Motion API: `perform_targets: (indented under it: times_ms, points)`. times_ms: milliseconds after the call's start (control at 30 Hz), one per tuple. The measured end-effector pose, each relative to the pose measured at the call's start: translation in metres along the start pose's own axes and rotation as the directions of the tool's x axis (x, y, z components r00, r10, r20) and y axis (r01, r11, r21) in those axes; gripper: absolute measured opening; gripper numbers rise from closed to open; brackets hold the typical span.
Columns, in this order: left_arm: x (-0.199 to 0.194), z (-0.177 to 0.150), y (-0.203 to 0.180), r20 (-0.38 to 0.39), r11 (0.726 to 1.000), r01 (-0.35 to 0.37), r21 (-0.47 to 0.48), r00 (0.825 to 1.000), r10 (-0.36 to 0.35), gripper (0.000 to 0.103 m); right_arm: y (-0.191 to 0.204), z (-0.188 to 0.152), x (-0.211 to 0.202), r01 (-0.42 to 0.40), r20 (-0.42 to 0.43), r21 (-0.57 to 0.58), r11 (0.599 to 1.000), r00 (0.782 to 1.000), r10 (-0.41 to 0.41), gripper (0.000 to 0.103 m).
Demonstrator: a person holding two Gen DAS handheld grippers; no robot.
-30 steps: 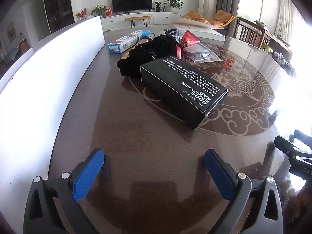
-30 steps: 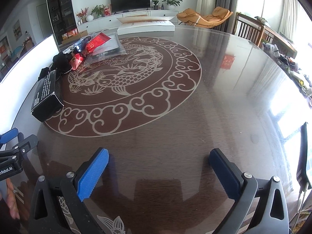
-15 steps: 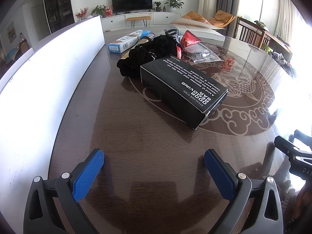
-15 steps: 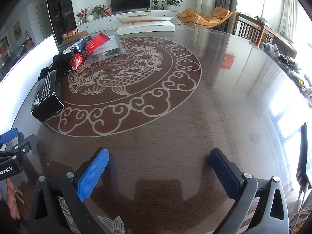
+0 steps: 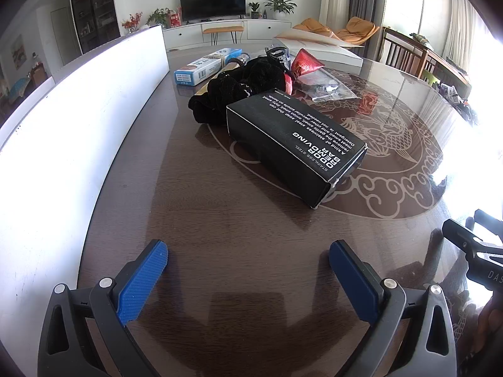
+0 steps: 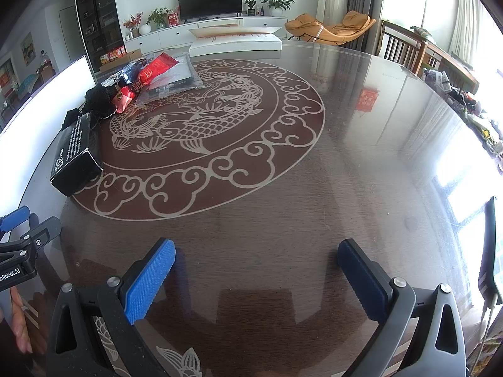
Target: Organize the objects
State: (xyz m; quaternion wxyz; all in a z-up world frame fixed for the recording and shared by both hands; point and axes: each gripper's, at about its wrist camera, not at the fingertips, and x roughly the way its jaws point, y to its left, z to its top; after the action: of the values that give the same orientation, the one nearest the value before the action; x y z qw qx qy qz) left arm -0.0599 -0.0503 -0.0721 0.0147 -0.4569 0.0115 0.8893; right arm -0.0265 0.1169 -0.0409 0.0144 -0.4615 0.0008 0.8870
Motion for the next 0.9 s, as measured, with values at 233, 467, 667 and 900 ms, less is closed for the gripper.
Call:
perform_targets:
  times_ms: [233,467,667,900]
  points:
    - [-0.0001,-0.0001,0.0000,0.000,1.000,0.000,0.000,1.000,0.000,0.103,-0.0004,0.0003,0.0005,0.000,0.000,0.001,1.000,1.000,0.000,0.103]
    - [0.0002,-0.0001,-0.0001,-0.001,1.000,0.000,0.001,1.000,0.000,0.103,-0.0002,0.0000,0.0004,0.001,0.000,0.000,1.000,1.000,-0.001,0.103]
    - [-0.0045,-0.0060,0.0042,-0.009,0.999,0.018,0.028,1.000,-0.018,0.103,-0.0001,0.0001,0.0004,0.001,0.000,0.000,1.000,1.000,-0.001,0.103]
    - [-0.0052,-0.0073,0.0047,0.000,0.999,0.018,0.027,1.000,-0.018,0.103,-0.0004,0.0005,0.0007,0.002,-0.001,0.001,1.000,1.000,-0.002,0.103]
